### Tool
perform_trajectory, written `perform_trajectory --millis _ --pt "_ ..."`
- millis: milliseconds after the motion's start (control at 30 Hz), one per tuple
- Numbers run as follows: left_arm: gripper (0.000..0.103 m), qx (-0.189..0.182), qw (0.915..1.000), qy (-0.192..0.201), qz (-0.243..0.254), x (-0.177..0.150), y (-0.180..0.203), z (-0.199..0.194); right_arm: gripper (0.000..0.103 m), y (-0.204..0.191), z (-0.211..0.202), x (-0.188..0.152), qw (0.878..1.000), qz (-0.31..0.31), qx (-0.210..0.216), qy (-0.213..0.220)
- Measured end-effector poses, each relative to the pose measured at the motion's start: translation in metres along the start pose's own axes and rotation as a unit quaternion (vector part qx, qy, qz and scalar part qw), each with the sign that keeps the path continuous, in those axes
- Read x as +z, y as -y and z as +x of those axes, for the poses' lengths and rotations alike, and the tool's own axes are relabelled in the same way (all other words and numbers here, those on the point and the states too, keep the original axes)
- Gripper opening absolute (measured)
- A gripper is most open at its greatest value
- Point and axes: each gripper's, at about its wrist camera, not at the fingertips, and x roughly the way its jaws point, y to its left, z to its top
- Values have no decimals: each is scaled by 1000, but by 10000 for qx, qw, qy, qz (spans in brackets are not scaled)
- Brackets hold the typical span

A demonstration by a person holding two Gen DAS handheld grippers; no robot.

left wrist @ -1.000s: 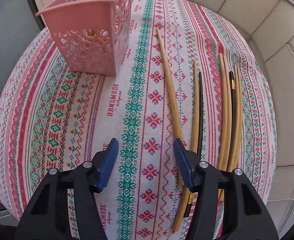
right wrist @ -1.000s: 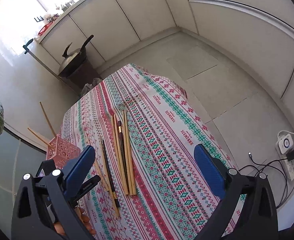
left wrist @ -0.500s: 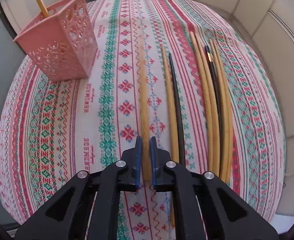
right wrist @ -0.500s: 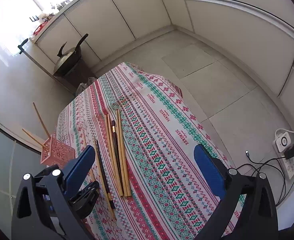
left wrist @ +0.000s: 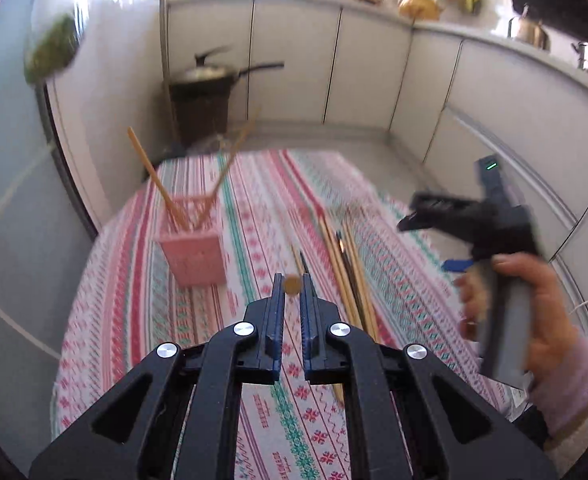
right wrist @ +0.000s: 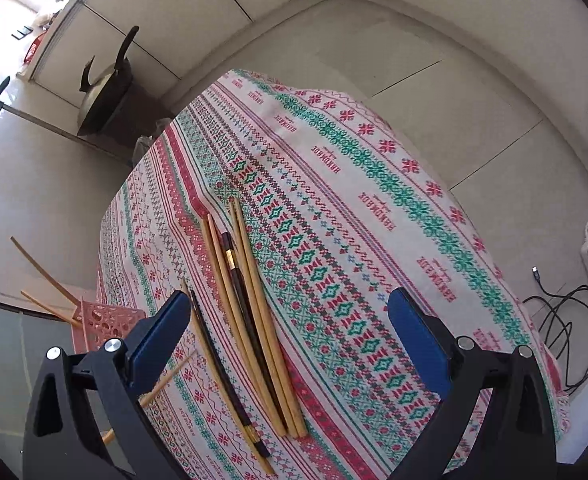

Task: Organize utensils
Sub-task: 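Lift the chopstick with the left gripper while the right gripper grasps another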

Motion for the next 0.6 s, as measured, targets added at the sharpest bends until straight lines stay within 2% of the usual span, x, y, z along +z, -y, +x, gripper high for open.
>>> perform_trajectory --millis 67,133,200,233,267,300,600 --pt "6 -50 9998 207 37 4 -7 -10 96 -8 15 7 9999 -95 -21 -61" --pt "6 -120 9995 298 12 10 -11 -10 91 -14 31 15 9998 -117 -47 -125" --pt "6 -193 9991 372 -14 13 -12 -18 69 -20 48 24 9996 -165 -80 -217" --pt "6 -230 9989 400 -18 14 -13 -21 64 -24 56 28 9992 -241 -138 -282" --pt "6 -276 9987 429 -21 15 -14 -25 54 -28 63 31 9988 -318 -187 -319" --pt "6 -310 9985 455 -29 17 -15 -28 51 -32 72 34 9982 -421 -279 -334" --pt "6 -481 9976 460 -184 20 -27 -30 49 -50 104 44 9943 -765 -641 -364"
